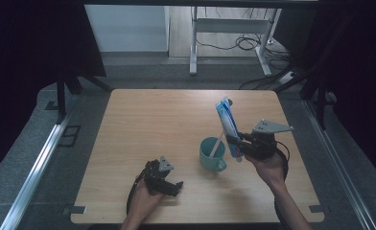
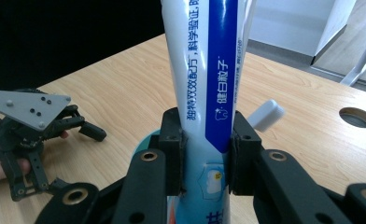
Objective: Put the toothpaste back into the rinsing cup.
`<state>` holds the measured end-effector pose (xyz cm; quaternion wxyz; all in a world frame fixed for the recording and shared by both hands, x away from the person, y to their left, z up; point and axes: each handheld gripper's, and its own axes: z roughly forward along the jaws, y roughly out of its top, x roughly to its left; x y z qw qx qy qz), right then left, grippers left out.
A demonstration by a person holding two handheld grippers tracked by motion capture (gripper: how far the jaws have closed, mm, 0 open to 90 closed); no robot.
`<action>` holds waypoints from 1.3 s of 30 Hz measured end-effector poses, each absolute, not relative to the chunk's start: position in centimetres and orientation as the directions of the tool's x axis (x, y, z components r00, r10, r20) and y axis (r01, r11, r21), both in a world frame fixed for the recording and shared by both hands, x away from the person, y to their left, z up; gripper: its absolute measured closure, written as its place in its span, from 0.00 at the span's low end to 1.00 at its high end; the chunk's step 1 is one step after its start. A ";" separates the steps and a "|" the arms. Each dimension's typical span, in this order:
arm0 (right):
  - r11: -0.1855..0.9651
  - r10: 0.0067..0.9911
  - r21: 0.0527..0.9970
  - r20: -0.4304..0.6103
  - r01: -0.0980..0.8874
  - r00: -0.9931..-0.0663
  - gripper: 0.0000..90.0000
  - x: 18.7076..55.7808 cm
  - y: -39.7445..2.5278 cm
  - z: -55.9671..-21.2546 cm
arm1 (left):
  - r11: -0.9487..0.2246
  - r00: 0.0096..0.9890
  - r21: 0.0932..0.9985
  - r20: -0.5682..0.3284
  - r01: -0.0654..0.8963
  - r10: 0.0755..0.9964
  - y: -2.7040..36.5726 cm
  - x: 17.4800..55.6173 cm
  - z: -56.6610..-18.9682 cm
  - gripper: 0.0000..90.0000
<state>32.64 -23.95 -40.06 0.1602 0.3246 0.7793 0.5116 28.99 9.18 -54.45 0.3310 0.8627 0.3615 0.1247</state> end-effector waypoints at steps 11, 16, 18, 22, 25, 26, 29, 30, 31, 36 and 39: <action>0.267 0.659 0.905 0.081 0.333 -0.748 0.79 33.3 -22.6 -39.8 | -0.519 0.708 0.662 -0.024 0.540 0.706 9.2 29.0 -54.5 0.00; 0.269 0.658 0.906 0.076 0.328 -0.750 0.79 33.6 -22.1 -39.9 | -0.519 0.707 0.663 -0.023 0.540 0.707 9.2 29.0 -54.5 0.00; 0.267 0.657 0.906 0.077 0.328 -0.750 0.79 33.7 -21.9 -39.9 | -0.518 0.707 0.663 -0.024 0.540 0.707 9.2 29.0 -54.5 0.00; 0.264 0.655 0.907 0.081 0.329 -0.751 0.79 33.9 -21.5 -39.9 | -0.518 0.707 0.663 -0.024 0.540 0.707 9.2 29.0 -54.5 0.00; 0.259 0.655 0.909 0.083 0.326 -0.751 0.79 34.1 -21.3 -39.9 | -0.518 0.707 0.663 -0.024 0.540 0.707 9.2 29.0 -54.5 0.00; 0.260 0.655 0.909 0.082 0.326 -0.751 0.79 34.1 -21.2 -39.9 | -0.518 0.707 0.663 -0.024 0.540 0.707 9.2 29.0 -54.5 0.00; 0.257 0.654 0.910 0.083 0.325 -0.752 0.79 34.2 -20.8 -39.9 | -0.518 0.707 0.663 -0.024 0.540 0.707 9.2 29.0 -54.5 0.00; 0.256 0.653 0.911 0.084 0.324 -0.752 0.79 34.3 -20.7 -39.9 | -0.518 0.707 0.663 -0.023 0.540 0.707 9.2 29.0 -54.5 0.00; 0.255 0.653 0.911 0.085 0.324 -0.752 0.79 34.3 -20.6 -39.9 | -0.518 0.707 0.663 -0.024 0.540 0.707 9.2 29.0 -54.5 0.00; 0.256 0.651 0.914 0.079 0.316 -0.755 0.79 34.5 -19.9 -40.0 | -0.518 0.707 0.663 -0.024 0.540 0.707 9.2 29.0 -54.5 0.00; 0.252 0.649 0.916 0.081 0.313 -0.757 0.79 34.6 -19.5 -40.0 | -0.518 0.707 0.664 -0.023 0.540 0.707 9.2 29.0 -54.5 0.00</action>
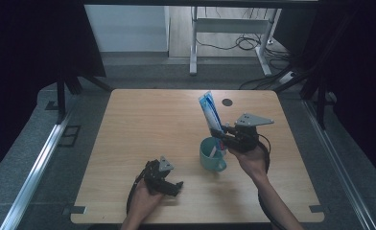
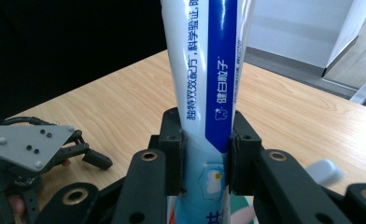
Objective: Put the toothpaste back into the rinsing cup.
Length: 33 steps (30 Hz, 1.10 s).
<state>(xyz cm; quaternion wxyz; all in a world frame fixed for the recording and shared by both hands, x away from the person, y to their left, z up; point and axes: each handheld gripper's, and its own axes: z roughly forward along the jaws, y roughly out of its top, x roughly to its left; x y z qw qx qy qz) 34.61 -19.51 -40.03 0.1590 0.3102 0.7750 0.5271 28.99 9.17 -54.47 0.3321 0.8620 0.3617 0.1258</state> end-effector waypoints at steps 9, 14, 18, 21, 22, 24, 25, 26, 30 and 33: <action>0.260 0.646 0.918 0.065 0.299 -0.761 0.79 35.1 -18.3 -40.6 | -0.518 0.708 0.663 -0.024 0.539 0.706 9.2 29.0 -54.5 0.00; 0.264 0.648 0.917 0.060 0.298 -0.759 0.79 35.2 -18.1 -41.1 | -0.518 0.708 0.664 -0.024 0.539 0.706 9.2 29.0 -54.5 0.00; 0.268 0.654 0.916 0.056 0.300 -0.754 0.79 35.3 -18.1 -41.6 | -0.519 0.708 0.663 -0.024 0.540 0.706 9.2 29.0 -54.5 0.00; 0.271 0.657 0.913 0.055 0.304 -0.752 0.79 35.3 -18.0 -42.1 | -0.519 0.708 0.663 -0.024 0.540 0.706 9.2 29.0 -54.5 0.00; 0.273 0.658 0.913 0.054 0.304 -0.751 0.79 35.4 -18.0 -42.3 | -0.519 0.708 0.663 -0.024 0.540 0.706 9.2 29.0 -54.5 0.00; 0.277 0.659 0.911 0.052 0.306 -0.751 0.79 35.4 -18.0 -42.6 | -0.519 0.708 0.663 -0.023 0.539 0.706 9.2 29.0 -54.5 0.00; 0.281 0.659 0.910 0.048 0.305 -0.751 0.79 35.4 -17.9 -42.8 | -0.519 0.708 0.663 -0.024 0.539 0.706 9.2 29.0 -54.5 0.00; 0.281 0.659 0.910 0.048 0.305 -0.751 0.79 35.3 -17.9 -42.9 | -0.518 0.709 0.665 -0.024 0.539 0.705 9.2 29.0 -54.5 0.00; 0.288 0.656 0.907 0.046 0.306 -0.754 0.79 35.3 -17.9 -43.4 | -0.519 0.707 0.663 -0.023 0.540 0.706 9.2 29.0 -54.5 0.00; 0.290 0.656 0.906 0.046 0.308 -0.753 0.79 35.3 -17.8 -43.8 | -0.518 0.707 0.663 -0.023 0.540 0.707 9.2 29.0 -54.5 0.00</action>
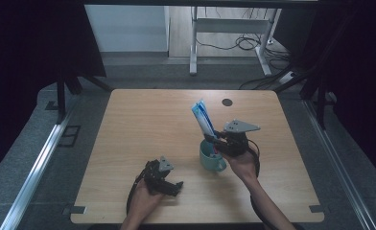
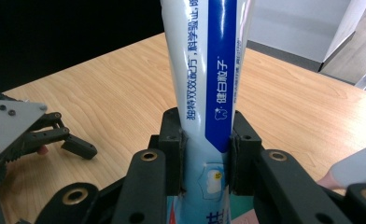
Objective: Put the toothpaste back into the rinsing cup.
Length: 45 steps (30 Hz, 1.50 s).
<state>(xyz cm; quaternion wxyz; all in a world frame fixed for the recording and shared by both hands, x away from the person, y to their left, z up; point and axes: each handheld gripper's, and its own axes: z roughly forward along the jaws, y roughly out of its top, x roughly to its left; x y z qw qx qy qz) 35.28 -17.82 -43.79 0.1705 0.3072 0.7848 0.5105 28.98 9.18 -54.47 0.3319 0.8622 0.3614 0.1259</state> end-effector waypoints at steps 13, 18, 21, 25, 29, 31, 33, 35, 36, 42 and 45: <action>0.290 0.659 0.903 0.052 0.318 -0.751 0.79 35.1 -17.9 -44.9 | -0.518 0.707 0.663 -0.023 0.540 0.707 9.2 29.0 -54.5 0.00; 0.292 0.656 0.901 0.056 0.322 -0.753 0.79 35.0 -17.9 -45.4 | -0.518 0.707 0.663 -0.023 0.540 0.707 9.2 29.0 -54.5 0.00; 0.293 0.657 0.898 0.060 0.327 -0.751 0.79 35.0 -17.9 -45.7 | -0.518 0.707 0.663 -0.023 0.540 0.707 9.2 29.0 -54.5 0.00; 0.296 0.658 0.896 0.061 0.332 -0.751 0.79 35.0 -17.9 -46.0 | -0.518 0.707 0.663 -0.023 0.540 0.707 9.2 29.0 -54.5 0.00; 0.305 0.659 0.891 0.059 0.338 -0.750 0.78 35.0 -17.9 -46.5 | -0.518 0.707 0.663 -0.024 0.541 0.707 9.2 29.0 -54.5 0.00; 0.312 0.659 0.887 0.056 0.341 -0.750 0.78 35.0 -17.8 -46.7 | -0.517 0.707 0.664 -0.025 0.540 0.707 9.2 29.0 -54.5 0.00; 0.313 0.658 0.886 0.057 0.342 -0.751 0.78 35.0 -17.8 -47.0 | -0.517 0.706 0.663 -0.024 0.541 0.707 9.2 29.0 -54.5 0.00; 0.304 0.658 0.888 0.066 0.346 -0.750 0.77 35.0 -17.9 -47.1 | -0.517 0.706 0.664 -0.023 0.540 0.708 9.2 29.0 -54.5 0.00; 0.304 0.658 0.886 0.070 0.349 -0.750 0.77 35.0 -17.9 -47.1 | -0.517 0.706 0.664 -0.024 0.540 0.707 9.2 29.0 -54.5 0.00; 0.307 0.651 0.881 0.080 0.359 -0.755 0.76 35.0 -18.0 -47.2 | -0.517 0.706 0.663 -0.024 0.541 0.707 9.2 29.0 -54.5 0.00; 0.316 0.646 0.875 0.086 0.368 -0.758 0.75 35.0 -18.0 -47.3 | -0.517 0.707 0.665 -0.025 0.540 0.707 9.2 29.0 -54.5 0.00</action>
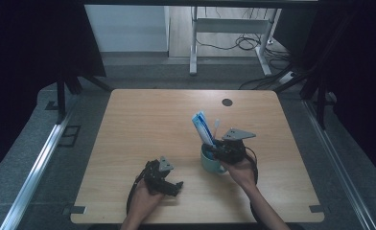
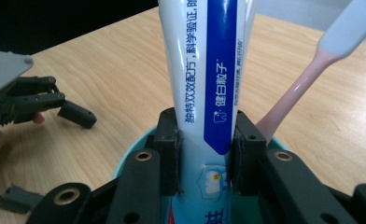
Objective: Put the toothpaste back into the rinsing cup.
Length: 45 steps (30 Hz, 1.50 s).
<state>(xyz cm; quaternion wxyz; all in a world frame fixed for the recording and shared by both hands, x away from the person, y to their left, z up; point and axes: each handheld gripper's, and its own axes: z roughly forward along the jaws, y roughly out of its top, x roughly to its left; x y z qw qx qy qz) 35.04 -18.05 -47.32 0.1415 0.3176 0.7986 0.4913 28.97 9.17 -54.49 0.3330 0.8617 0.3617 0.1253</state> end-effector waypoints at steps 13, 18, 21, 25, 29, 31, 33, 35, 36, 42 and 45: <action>0.354 0.627 0.843 0.108 0.406 -0.771 0.71 35.0 -18.3 -47.9 | -0.515 0.706 0.665 -0.026 0.541 0.708 9.2 29.0 -54.5 0.00; 0.346 0.627 0.843 0.119 0.412 -0.770 0.71 35.1 -18.4 -47.9 | -0.519 0.709 0.664 -0.023 0.538 0.705 9.2 29.0 -54.5 0.00; 0.347 0.627 0.842 0.119 0.413 -0.770 0.71 35.1 -18.4 -47.9 | -0.519 0.709 0.664 -0.023 0.538 0.705 9.2 29.0 -54.5 0.00; 0.348 0.626 0.840 0.121 0.415 -0.770 0.70 35.1 -18.3 -47.9 | -0.519 0.709 0.664 -0.022 0.538 0.705 9.2 29.0 -54.5 0.00; 0.349 0.626 0.840 0.121 0.416 -0.770 0.68 35.1 -18.4 -47.7 | -0.518 0.708 0.665 -0.023 0.538 0.706 9.2 29.0 -54.5 0.00; 0.344 0.624 0.841 0.126 0.417 -0.771 0.67 35.1 -18.4 -47.6 | -0.518 0.708 0.665 -0.023 0.538 0.706 9.2 29.0 -54.5 0.00; 0.342 0.621 0.843 0.128 0.414 -0.773 0.65 35.1 -18.5 -47.3 | -0.518 0.708 0.665 -0.024 0.538 0.705 9.2 29.0 -54.5 0.00; 0.343 0.620 0.846 0.123 0.409 -0.775 0.63 35.0 -18.6 -47.0 | -0.518 0.708 0.665 -0.024 0.538 0.706 9.2 29.0 -54.5 0.00; 0.343 0.619 0.847 0.121 0.406 -0.776 0.62 35.0 -18.6 -46.9 | -0.518 0.708 0.665 -0.024 0.538 0.706 9.2 29.0 -54.5 0.00; 0.352 0.618 0.845 0.114 0.403 -0.778 0.57 34.9 -18.8 -46.5 | -0.518 0.708 0.665 -0.024 0.538 0.706 9.2 29.0 -54.5 0.00; 0.359 0.614 0.840 0.115 0.407 -0.781 0.55 34.9 -18.8 -46.5 | -0.518 0.708 0.665 -0.023 0.538 0.706 9.2 29.0 -54.5 0.00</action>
